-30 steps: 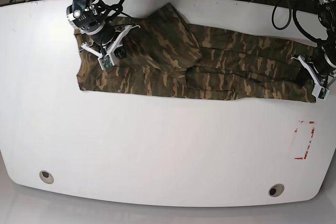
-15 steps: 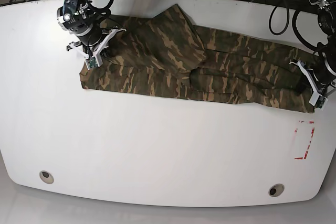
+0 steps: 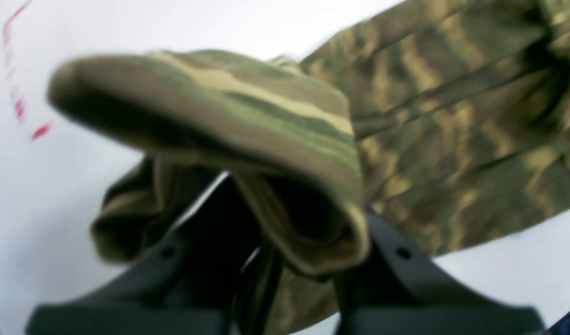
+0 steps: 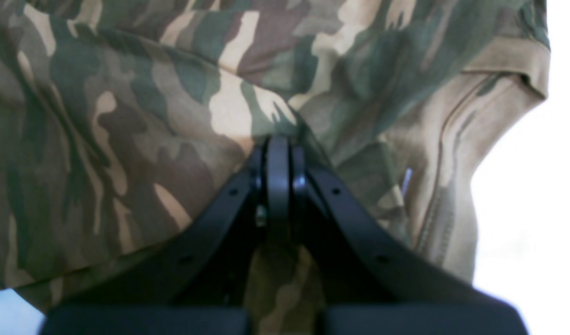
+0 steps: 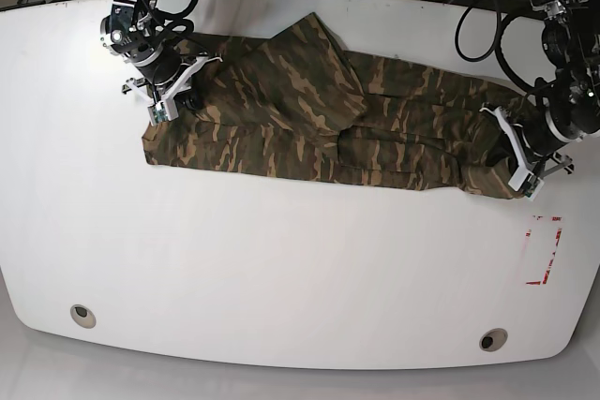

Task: Layout the t-shirt on the table in an organized manner, then fold the t-shirt properly
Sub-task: 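Grasp the shirt end with the left gripper and lift it, then fold the lifted end over toward the right gripper with the left gripper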

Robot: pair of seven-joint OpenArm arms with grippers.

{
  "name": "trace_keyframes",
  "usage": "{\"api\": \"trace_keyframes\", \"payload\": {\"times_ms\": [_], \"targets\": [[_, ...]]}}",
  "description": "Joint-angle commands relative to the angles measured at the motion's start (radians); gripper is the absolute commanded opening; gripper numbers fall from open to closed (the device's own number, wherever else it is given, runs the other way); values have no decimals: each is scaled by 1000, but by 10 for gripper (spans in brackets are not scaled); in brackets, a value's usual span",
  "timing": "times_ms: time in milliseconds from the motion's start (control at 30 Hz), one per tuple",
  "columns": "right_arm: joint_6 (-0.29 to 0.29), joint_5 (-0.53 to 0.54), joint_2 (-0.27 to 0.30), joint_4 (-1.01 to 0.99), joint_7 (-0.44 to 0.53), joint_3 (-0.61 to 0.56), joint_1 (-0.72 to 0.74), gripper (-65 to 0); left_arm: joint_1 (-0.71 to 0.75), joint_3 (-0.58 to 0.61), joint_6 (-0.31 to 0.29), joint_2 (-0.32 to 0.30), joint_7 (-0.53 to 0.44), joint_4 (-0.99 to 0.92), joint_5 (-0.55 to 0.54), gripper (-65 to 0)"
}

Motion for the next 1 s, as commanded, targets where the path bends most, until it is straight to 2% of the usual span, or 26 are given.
{"api": "trace_keyframes", "payload": {"times_ms": [0, 267, 467, 967], "targets": [[-5, -21, 2, 2, -34, 0, -6, -650, -18, 22, -1, 17, -20, 18, -16, -621], [-5, -21, -2, 2, -34, -5, -8, -650, -66, 100, -1, 126, 5, 15, -12, -621], [-5, -21, -2, 2, -34, -5, -6, -650, -104, 104, -1, 243, 60, 15, -12, -621], [-5, -21, -3, 2, -34, -6, -5, -650, -101, 104, -1, 376, 114, 15, 29, -621]]}}
